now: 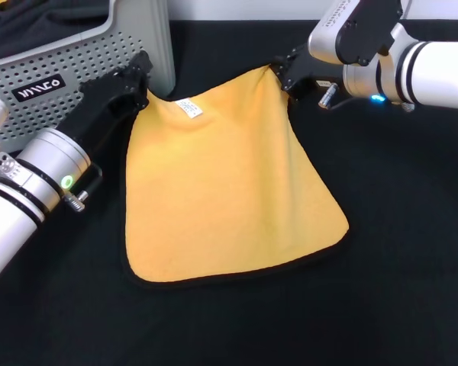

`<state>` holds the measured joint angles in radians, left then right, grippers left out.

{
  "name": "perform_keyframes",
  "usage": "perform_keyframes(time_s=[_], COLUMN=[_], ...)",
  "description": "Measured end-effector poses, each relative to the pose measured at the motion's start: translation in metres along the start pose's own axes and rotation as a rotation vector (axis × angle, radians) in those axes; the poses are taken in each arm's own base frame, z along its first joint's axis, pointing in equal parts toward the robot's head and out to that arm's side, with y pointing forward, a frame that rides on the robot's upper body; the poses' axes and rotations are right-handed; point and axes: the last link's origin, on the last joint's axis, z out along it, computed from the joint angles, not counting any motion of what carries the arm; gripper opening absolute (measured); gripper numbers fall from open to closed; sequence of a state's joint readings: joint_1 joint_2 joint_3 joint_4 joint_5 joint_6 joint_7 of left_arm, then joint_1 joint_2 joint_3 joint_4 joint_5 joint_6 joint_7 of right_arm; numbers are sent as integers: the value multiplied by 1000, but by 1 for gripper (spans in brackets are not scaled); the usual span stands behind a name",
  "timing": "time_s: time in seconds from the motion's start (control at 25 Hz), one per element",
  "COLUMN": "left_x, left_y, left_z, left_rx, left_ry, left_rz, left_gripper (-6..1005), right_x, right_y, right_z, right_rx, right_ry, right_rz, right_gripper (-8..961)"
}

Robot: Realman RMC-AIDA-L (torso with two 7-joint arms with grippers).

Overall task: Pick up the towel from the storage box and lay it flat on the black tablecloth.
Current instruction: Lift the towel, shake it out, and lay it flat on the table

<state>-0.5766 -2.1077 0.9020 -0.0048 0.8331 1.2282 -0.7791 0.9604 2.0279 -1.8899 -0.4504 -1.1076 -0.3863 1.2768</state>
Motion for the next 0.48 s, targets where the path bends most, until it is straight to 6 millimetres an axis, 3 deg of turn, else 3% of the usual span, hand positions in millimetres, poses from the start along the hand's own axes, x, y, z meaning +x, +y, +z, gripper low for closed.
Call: perform_keyframes(time_s=[0.48], left_x=[-6], left_y=[-1], left_z=[2], left_rx=[16], left_ry=[-40], left_rz=[172], left_gripper=[17], right_x=[5], right_y=[0], right_z=[-1], right_rx=[3], right_ry=[12], right_rz=[-3], right_gripper=[64])
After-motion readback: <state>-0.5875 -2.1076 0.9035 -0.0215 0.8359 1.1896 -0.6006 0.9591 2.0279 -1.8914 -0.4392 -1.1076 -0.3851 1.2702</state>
